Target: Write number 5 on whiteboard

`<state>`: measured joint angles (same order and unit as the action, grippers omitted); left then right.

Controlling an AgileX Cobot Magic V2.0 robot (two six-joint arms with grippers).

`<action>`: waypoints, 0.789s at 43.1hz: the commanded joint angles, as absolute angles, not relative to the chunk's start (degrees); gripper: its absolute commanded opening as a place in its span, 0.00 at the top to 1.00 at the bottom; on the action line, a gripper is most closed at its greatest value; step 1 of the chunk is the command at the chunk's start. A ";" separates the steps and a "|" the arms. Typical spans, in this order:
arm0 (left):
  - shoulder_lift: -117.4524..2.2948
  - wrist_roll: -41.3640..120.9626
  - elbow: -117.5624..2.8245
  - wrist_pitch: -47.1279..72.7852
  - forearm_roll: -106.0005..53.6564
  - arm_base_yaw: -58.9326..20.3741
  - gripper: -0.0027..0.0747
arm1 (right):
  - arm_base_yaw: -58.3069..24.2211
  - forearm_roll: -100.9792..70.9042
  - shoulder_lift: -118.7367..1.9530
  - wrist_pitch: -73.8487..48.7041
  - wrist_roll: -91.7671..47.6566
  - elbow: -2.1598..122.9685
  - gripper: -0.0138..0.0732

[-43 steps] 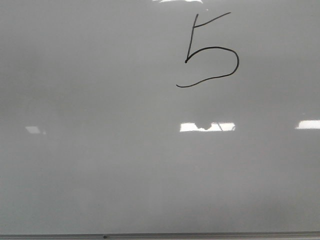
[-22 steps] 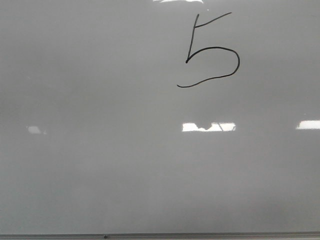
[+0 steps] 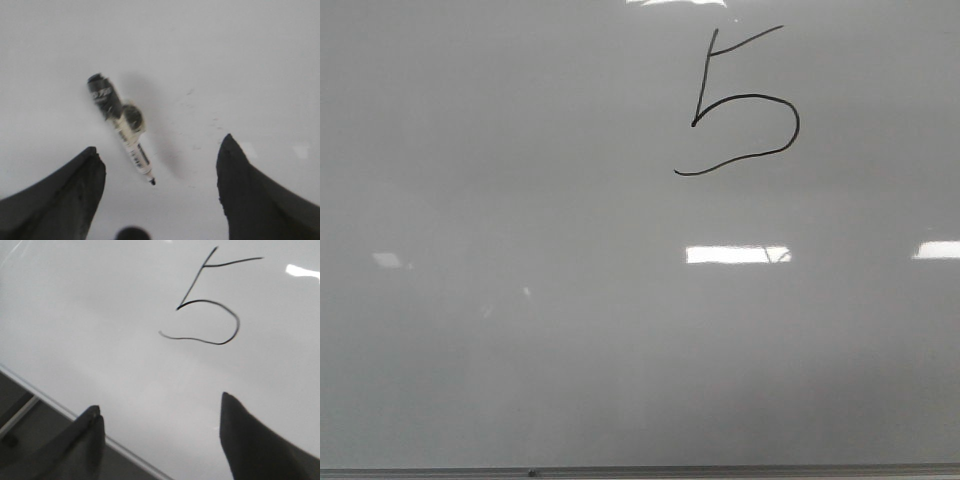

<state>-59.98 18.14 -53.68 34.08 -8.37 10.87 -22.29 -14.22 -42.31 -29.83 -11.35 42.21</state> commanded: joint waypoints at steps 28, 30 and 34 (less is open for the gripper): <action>-15.54 20.44 -26.15 17.90 -15.32 -2.37 0.99 | -9.50 -13.93 -17.14 -7.00 -10.04 24.47 0.92; -14.22 20.44 -26.15 17.66 -15.32 -2.37 0.99 | -9.50 -13.93 -16.69 -6.95 -10.04 24.41 0.92; -12.43 20.33 -26.15 17.41 -16.27 -2.37 0.99 | -9.50 -13.93 -16.62 -7.00 -10.04 24.41 0.92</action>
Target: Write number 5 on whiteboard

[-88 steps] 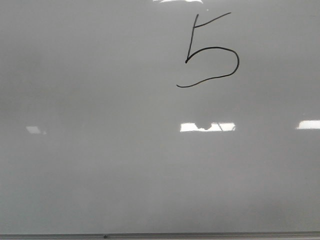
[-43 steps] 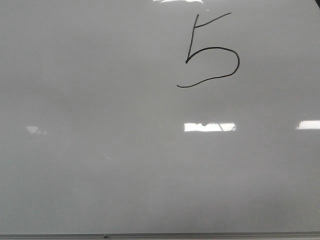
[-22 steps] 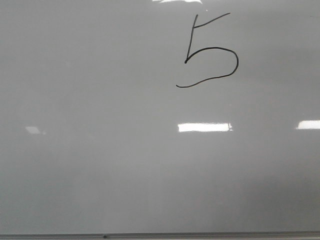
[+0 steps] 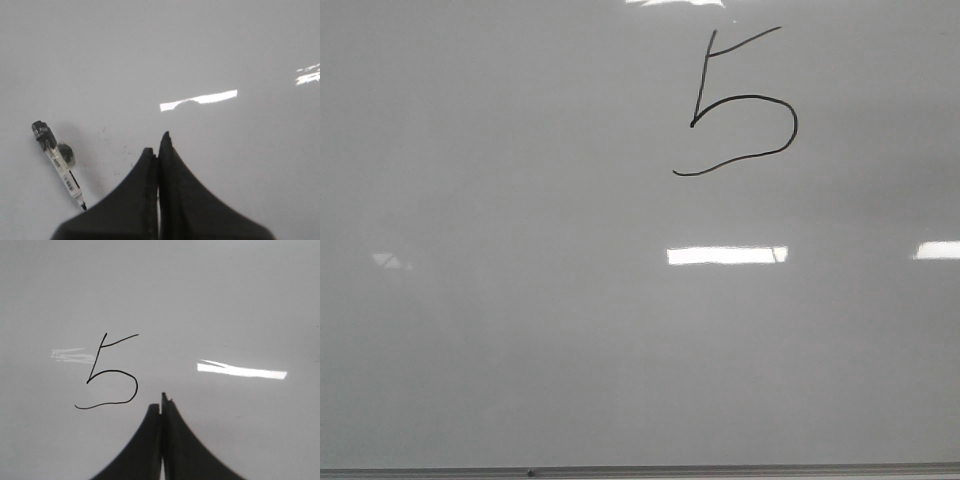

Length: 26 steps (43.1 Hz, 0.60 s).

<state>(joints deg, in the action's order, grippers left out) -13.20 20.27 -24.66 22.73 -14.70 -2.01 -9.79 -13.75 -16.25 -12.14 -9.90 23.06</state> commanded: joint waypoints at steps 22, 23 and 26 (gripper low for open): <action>-12.25 20.33 -26.15 18.01 -16.27 -2.37 0.99 | -9.50 -13.93 -16.62 -7.00 -10.04 24.35 0.92; -12.25 20.33 -26.15 18.01 -16.27 -2.37 0.99 | -9.50 -13.93 -16.62 -7.00 -10.04 24.35 0.92; -12.25 20.33 -26.15 18.01 -16.27 -2.37 0.99 | -9.50 -13.93 -16.62 -7.00 -10.04 24.35 0.92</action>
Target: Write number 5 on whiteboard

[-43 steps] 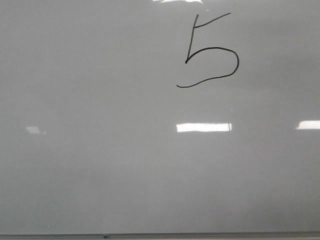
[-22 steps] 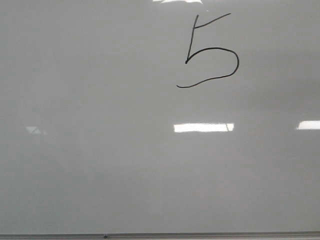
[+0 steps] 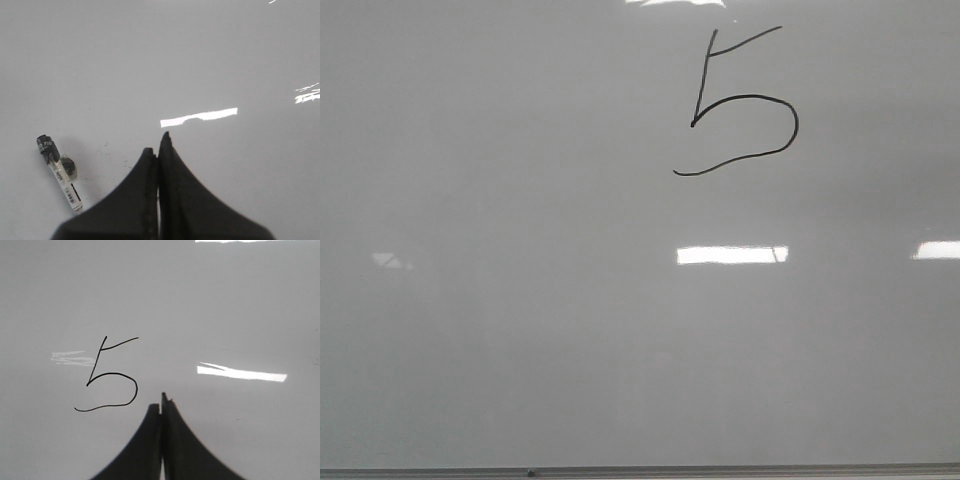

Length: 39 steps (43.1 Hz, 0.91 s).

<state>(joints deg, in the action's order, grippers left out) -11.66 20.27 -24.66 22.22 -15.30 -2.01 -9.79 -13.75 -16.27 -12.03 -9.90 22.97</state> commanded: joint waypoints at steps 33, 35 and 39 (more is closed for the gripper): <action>1.24 -1.22 -4.91 11.28 -1.43 4.89 0.99 | -9.50 -13.93 -16.62 -7.00 -10.04 24.35 0.92; 1.24 -1.22 -3.64 10.15 -1.14 5.03 0.99 | -9.50 -13.93 -16.68 -7.00 -10.04 24.35 0.92; 1.24 -1.22 -0.32 6.52 -1.14 5.03 0.99 | -9.50 -13.93 -16.68 -7.00 -10.04 24.35 0.92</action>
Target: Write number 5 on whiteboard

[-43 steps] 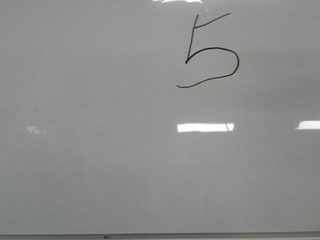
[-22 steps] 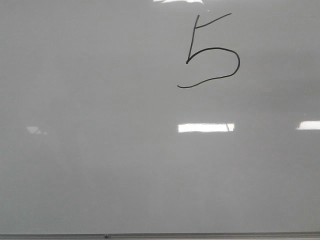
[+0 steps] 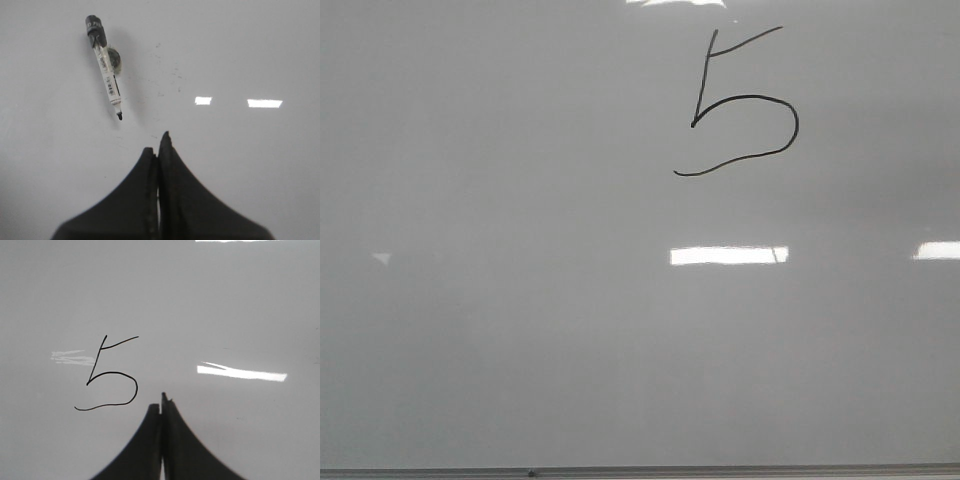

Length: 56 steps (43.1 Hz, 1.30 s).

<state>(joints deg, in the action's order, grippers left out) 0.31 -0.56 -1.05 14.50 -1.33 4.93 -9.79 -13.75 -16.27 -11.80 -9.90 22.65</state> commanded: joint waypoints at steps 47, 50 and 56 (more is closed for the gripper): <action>1.13 -1.22 0.67 4.79 -0.52 5.03 0.99 | -9.50 -13.93 -16.68 -7.00 -10.04 24.35 0.92; 1.13 -1.22 0.67 4.79 -0.52 5.03 0.99 | -9.50 -13.93 -16.68 -7.00 -10.04 24.35 0.92; 1.13 -1.22 0.67 4.79 -0.52 5.03 0.99 | -9.50 -13.71 -16.68 -7.00 -10.05 23.98 0.92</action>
